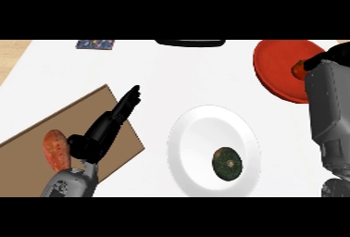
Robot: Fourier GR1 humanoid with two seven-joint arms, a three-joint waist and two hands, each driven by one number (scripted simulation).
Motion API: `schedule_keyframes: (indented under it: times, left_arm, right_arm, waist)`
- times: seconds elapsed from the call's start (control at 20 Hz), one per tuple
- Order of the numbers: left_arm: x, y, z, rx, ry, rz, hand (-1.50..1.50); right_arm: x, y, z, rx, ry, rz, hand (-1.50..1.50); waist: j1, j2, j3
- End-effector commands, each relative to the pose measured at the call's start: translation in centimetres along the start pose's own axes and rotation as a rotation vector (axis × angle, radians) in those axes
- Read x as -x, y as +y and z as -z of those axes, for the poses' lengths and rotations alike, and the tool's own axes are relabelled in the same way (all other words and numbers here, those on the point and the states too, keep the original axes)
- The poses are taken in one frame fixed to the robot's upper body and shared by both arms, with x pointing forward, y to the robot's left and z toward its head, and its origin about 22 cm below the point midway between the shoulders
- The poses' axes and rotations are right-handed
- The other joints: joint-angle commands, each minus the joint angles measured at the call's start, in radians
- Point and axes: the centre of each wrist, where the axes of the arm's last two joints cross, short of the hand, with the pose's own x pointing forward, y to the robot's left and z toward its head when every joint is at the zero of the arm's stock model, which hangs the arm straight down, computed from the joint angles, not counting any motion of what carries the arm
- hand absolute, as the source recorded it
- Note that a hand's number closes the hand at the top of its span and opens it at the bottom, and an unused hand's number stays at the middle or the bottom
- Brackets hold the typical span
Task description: Pick the tomato from the plate and place it in the bowl
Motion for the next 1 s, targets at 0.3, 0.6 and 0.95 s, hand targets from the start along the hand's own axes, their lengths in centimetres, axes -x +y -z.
schedule_keyframes:
  times: [0.3, 0.6, 0.95]
  left_arm:
    - [1.0, -0.2, -0.8, -0.018, 0.023, -0.019, 0.0]
    - [1.5, 0.7, -1.8, -0.044, 0.045, -0.013, 0.0]
    - [1.5, 0.8, -1.1, -0.048, 0.051, -0.015, 0.0]
  right_arm:
    - [1.4, -1.9, 0.5, 0.27, 0.263, 0.401, -1.5]
    - [3.6, -2.5, -1.9, 0.337, 0.306, 0.515, -1.5]
    - [8.1, -3.8, 0.0, 0.47, 0.326, 0.561, -1.5]
  waist:
    - [-0.028, -0.016, -0.002]
    - [-0.045, -0.03, -0.004]
    - [-0.05, -0.038, -0.003]
